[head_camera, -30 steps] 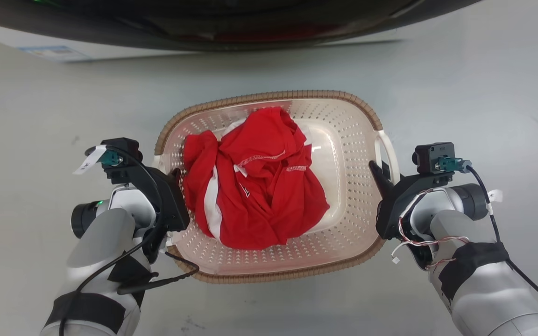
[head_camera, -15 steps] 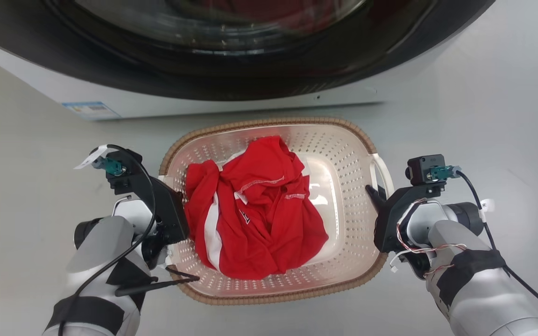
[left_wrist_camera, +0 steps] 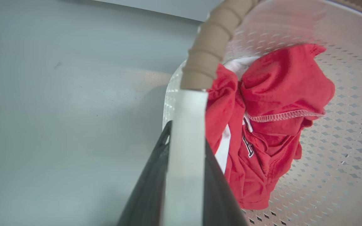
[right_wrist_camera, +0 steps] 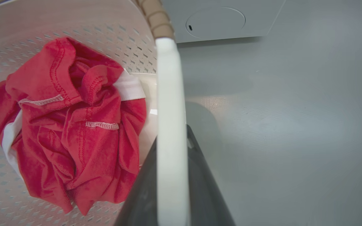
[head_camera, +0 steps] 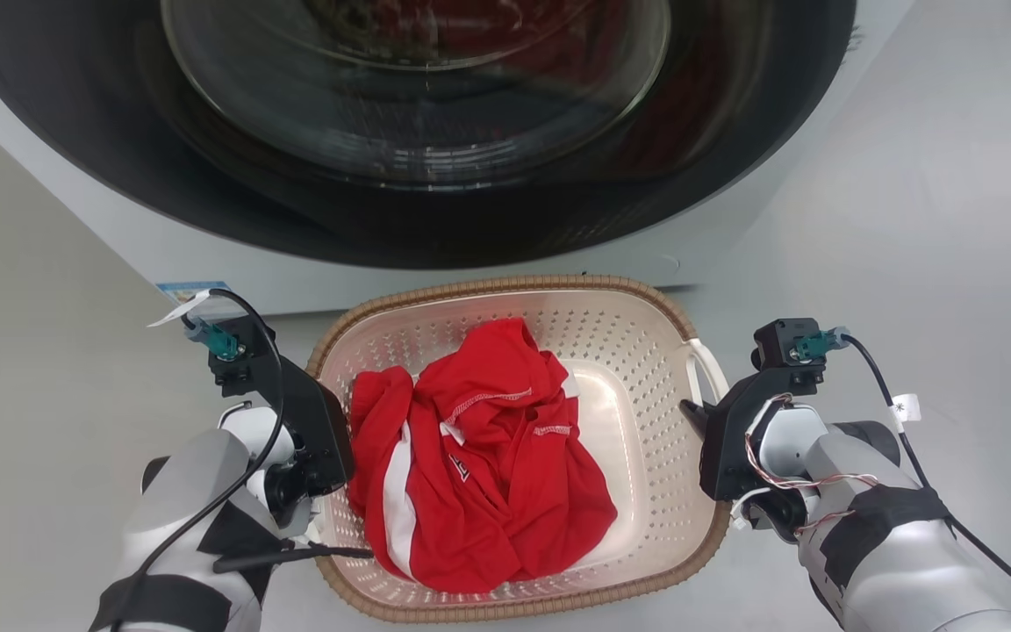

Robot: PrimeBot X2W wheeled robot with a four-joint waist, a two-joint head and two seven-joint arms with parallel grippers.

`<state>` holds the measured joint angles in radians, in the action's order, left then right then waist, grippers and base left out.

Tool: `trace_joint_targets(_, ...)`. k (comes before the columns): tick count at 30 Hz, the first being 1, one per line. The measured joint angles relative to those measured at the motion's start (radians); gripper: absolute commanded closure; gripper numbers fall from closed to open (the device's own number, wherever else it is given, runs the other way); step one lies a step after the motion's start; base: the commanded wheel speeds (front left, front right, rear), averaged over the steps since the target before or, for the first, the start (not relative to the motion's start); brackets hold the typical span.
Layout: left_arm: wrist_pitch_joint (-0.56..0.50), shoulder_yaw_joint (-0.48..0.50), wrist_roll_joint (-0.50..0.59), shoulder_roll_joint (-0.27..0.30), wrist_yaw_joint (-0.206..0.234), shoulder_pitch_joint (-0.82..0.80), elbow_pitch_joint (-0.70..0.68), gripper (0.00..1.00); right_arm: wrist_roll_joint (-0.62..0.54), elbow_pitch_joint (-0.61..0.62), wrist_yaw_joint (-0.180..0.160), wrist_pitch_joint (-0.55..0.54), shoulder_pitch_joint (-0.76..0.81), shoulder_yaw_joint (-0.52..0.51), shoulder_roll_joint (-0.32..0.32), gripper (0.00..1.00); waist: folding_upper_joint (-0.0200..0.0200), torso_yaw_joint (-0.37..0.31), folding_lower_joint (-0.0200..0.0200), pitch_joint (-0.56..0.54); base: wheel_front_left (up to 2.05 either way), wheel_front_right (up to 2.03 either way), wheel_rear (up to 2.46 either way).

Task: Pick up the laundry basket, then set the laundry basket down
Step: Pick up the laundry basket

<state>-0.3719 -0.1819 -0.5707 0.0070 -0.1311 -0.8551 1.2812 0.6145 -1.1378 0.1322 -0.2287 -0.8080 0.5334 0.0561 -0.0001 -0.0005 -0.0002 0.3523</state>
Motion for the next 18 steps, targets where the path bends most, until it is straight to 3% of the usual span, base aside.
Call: trace_joint_targets(18,-0.137,-0.005,-0.052,0.008,0.008,0.048,0.013,1.0,0.123,-0.017,0.0,-0.187,0.034,0.028,0.0,1.0,0.0,-0.014,-0.0001,-0.175,0.0,0.0,0.0)
